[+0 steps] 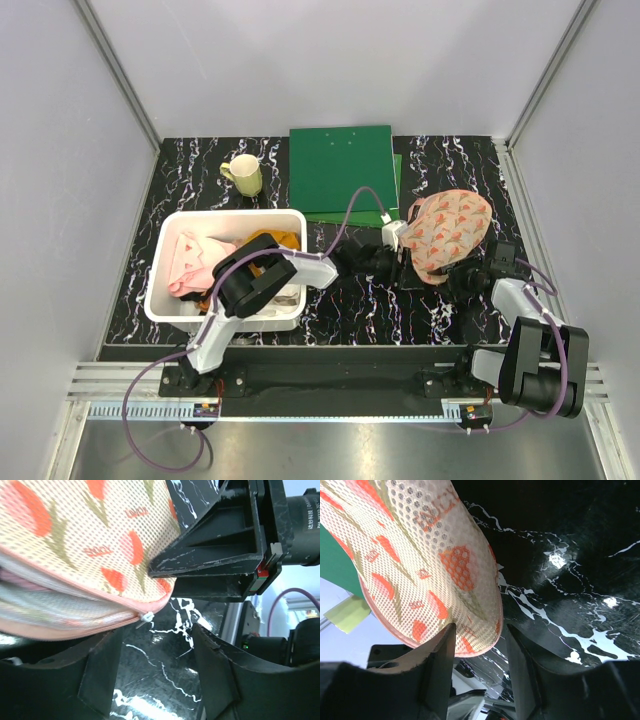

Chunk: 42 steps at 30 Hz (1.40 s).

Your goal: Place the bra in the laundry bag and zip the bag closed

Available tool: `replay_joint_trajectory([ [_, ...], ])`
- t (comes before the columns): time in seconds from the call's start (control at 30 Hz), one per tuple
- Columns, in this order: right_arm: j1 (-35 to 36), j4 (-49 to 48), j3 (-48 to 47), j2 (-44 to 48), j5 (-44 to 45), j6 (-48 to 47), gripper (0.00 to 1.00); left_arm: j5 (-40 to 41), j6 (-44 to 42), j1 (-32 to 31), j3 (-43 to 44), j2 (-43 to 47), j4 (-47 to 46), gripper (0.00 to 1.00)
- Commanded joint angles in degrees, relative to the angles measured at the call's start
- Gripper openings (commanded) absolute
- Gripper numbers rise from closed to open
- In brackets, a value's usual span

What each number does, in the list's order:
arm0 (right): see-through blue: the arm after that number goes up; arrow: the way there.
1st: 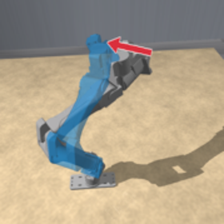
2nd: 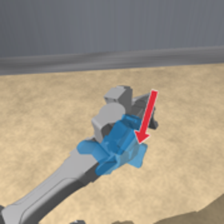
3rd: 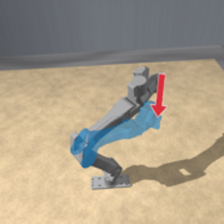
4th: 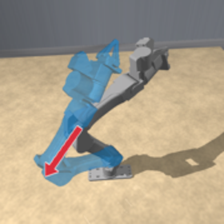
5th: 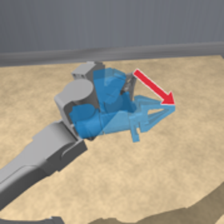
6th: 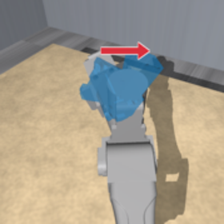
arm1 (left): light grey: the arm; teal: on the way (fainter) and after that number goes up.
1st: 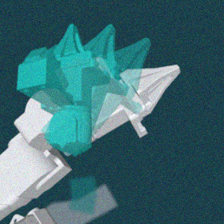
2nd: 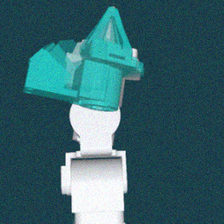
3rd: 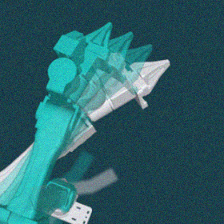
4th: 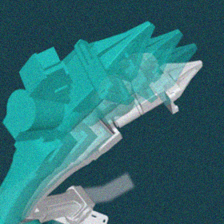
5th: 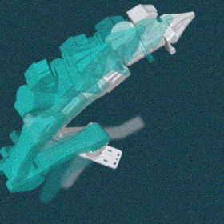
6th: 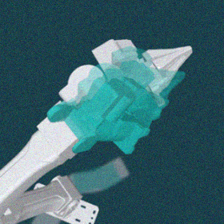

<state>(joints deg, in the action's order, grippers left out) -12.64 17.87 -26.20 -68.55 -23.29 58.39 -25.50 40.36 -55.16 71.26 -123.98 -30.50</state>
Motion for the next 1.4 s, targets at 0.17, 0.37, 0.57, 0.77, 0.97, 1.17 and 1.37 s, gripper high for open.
replay_joint_trajectory([
  [0.17, -0.01, -1.08, -1.67, -0.18, -0.79, 0.41, 0.51, -2.54, 2.97, -0.39, 2.83, -0.91, -6.32, 0.48],
  [0.37, -0.01, -1.17, -1.40, -0.26, -0.88, 0.23, 0.50, -1.05, 3.67, -0.57, 3.70, -0.99, -5.19, 0.39],
  [0.57, -0.01, -1.08, -1.49, 0.00, -0.71, 0.23, 0.49, 0.53, 4.29, -0.48, 4.85, -1.70, -2.03, 0.41],
  [0.77, -0.01, -1.08, -1.75, -0.53, -0.62, 0.15, 0.49, 2.82, 4.82, -0.48, 5.99, -1.79, 2.81, 0.48],
  [0.97, -0.01, -1.08, -1.93, -0.79, -0.62, -0.03, 0.49, 4.84, 6.05, -0.39, 5.29, -1.26, 3.96, 0.49],
  [1.17, -0.01, -1.17, -1.93, -0.97, -0.71, -0.38, 0.49, 5.28, 6.31, -0.30, 4.94, -1.17, 1.60, 0.35],
  [1.37, -0.01, -1.17, -2.28, -1.49, -0.62, -0.56, 0.48, 5.02, 6.40, -0.30, 5.11, -0.65, 1.41, 0.27],
])
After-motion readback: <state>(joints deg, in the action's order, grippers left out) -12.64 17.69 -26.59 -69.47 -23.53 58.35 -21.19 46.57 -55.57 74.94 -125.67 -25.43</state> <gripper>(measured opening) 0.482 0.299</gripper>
